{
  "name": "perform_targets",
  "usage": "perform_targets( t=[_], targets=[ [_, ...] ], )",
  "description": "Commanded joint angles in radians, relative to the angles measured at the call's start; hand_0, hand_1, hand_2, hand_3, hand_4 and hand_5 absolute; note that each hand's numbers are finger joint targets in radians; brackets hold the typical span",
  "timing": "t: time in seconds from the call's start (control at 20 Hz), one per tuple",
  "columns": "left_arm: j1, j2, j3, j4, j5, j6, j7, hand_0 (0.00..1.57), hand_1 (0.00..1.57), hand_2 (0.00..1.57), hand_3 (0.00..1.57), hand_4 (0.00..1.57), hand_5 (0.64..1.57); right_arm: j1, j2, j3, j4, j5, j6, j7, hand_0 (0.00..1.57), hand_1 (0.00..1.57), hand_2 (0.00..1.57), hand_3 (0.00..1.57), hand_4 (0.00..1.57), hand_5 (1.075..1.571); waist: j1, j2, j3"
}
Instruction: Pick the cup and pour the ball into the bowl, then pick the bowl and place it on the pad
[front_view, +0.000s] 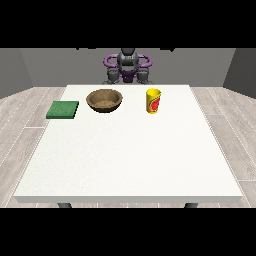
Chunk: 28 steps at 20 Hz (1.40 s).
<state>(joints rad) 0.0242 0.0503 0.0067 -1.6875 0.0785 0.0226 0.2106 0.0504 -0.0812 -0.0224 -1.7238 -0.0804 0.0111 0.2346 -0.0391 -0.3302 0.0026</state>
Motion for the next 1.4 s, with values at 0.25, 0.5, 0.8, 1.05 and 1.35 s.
perform_targets(
  t=[0.25, 0.5, 0.8, 1.05, 1.35],
  targets=[
    [-0.096, -0.049, -0.107, -0.218, -0.030, 0.186, 0.240, 0.00, 0.00, 0.00, 0.00, 0.58, 1.560, 0.020, 0.018, 0.021, -0.265, -0.024, -0.061, 0.208, 0.00, 0.00, 0.00, 0.00, 0.79, 1.548, -0.027, 0.056, -0.0025],
    [-0.187, -0.017, -0.043, -0.170, -0.012, 0.110, 0.134, 0.00, 0.00, 0.00, 0.00, 0.61, 1.555, -0.115, 0.042, -0.002, -0.218, 0.017, -0.111, 0.117, 0.00, 0.00, 0.00, 0.00, 0.74, 1.546, 0.016, 0.244, -0.0028],
    [-0.243, -0.028, -0.020, -0.013, -0.093, 0.128, -0.174, 0.00, 0.00, 0.00, 0.00, 0.55, 1.513, -0.123, 0.030, -0.033, -0.125, -0.024, -0.015, -0.120, 0.00, 0.00, 0.00, 0.00, 0.71, 1.542, -0.028, 0.463, -0.0026],
    [-0.255, -0.007, 0.047, 0.147, -0.074, 0.095, -0.400, 0.00, 0.00, 0.00, 0.00, 0.53, 1.491, -0.179, -0.026, -0.124, -0.084, -0.100, 0.045, -0.190, 0.00, 0.00, 0.00, 0.00, 0.69, 1.551, -0.056, 0.577, -0.0029],
    [-0.250, -0.009, 0.066, 0.387, -0.084, 0.066, -0.539, 0.00, 0.00, 0.00, 0.00, 0.19, 1.472, -0.172, -0.088, -0.192, -0.049, -0.177, 0.114, -0.183, 0.00, 0.00, 0.00, 0.00, 0.68, 1.559, -0.087, 0.542, -0.0027]
  ],
)
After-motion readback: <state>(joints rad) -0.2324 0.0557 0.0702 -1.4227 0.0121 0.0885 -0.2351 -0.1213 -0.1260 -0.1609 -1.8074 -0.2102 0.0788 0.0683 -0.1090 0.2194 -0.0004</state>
